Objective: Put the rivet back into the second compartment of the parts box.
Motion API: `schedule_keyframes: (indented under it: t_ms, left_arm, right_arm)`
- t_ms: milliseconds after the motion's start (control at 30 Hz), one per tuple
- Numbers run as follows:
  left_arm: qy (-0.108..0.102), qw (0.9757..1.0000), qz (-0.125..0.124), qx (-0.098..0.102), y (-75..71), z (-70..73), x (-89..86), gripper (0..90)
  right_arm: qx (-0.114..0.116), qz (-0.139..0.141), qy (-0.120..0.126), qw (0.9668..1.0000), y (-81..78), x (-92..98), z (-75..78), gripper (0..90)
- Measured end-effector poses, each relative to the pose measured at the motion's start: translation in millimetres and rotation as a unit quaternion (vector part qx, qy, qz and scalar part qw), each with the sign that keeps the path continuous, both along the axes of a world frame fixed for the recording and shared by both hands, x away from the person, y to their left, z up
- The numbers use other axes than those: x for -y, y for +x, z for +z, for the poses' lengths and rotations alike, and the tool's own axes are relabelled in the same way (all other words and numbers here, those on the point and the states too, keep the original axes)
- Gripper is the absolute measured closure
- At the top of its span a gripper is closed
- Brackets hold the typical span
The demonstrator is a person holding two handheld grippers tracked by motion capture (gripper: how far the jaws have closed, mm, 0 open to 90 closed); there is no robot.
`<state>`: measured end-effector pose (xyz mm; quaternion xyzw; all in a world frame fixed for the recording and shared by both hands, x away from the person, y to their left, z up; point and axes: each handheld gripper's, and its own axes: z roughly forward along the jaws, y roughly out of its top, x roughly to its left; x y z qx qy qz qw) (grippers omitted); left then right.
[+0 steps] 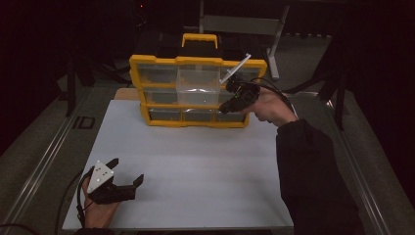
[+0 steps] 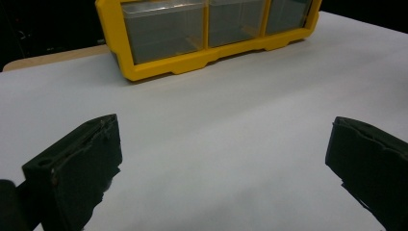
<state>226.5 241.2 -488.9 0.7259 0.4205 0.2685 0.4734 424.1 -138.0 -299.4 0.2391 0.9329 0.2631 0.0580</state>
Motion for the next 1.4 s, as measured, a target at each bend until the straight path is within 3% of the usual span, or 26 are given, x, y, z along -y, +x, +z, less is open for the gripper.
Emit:
schedule_keyframes:
  t_ms: [1000,1400]
  left_arm:
    - [0.004,1.0,-0.001,-0.004,0.8,-0.3,0.2,0.0]
    - [0.004,1.0,0.0,-0.004,0.7,-0.7,0.5,0.0]
  right_arm:
    - [0.01,-0.012,0.007,0.9999,12.4,8.7,48.8,83.1]
    - [0.014,-0.021,0.028,0.9993,16.9,11.1,67.9,83.0]
